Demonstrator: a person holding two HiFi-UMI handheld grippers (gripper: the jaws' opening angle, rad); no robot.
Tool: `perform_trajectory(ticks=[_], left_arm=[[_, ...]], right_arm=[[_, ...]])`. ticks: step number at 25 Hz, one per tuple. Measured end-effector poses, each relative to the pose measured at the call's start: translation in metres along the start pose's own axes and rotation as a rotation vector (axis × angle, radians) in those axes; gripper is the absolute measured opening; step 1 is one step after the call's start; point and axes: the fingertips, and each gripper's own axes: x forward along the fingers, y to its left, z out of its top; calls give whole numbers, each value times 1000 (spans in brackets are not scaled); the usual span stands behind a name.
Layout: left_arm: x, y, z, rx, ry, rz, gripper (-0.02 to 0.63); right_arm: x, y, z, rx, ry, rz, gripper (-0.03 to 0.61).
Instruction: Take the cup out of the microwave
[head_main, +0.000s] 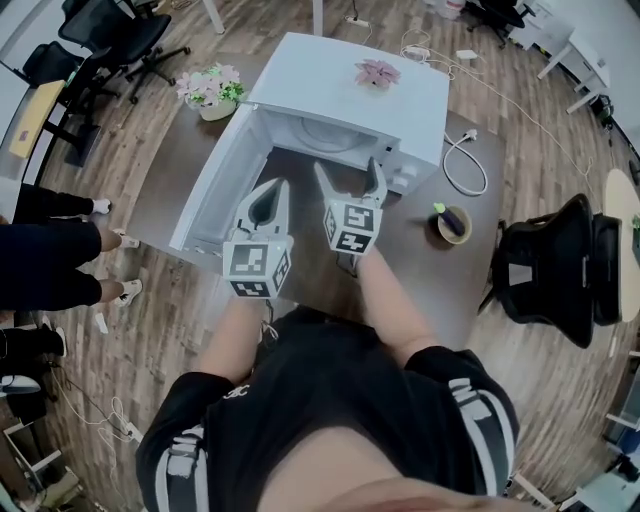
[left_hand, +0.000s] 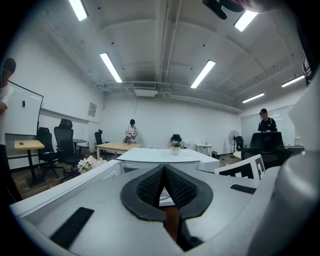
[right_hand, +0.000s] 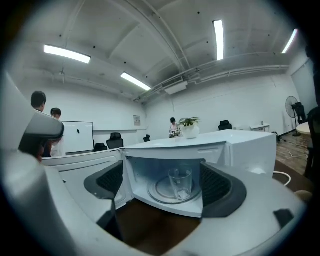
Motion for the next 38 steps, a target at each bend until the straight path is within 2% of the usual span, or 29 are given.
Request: perform_trajectory(ticks=[4,8,12,17,23,31,34,35,38], left_arm=[[5,22,-4,-2,7,-5,3],[13,39,-13,-6,25,-17,3],[24,52,-21,-2,40,-34,3],[43,62,-33,3,59,-61,3],[62,68,-49,11,76,-91,3],[74,71,-67,23,80,-117,3],[73,72,-70,27,73,-122,3],[73,73,-70,27,70,-123,3],[71,73,-70,27,64,-125,3]], right_arm=[[35,-3,-19,3,40,-74,483],[69,-13,-35,-22,62,-177,483],[101,-31,-53,5,78,-277,483],[133,-49,-82,38,142,-363,483],[161,-65,-107,30,168,-386,482],[186,-72,-111,19,179,-382,477],[190,-76,-114,10,209,-393,433],[190,-76,-116,10,216,-397,391],[188,-73,-118,12,222,-382,385]])
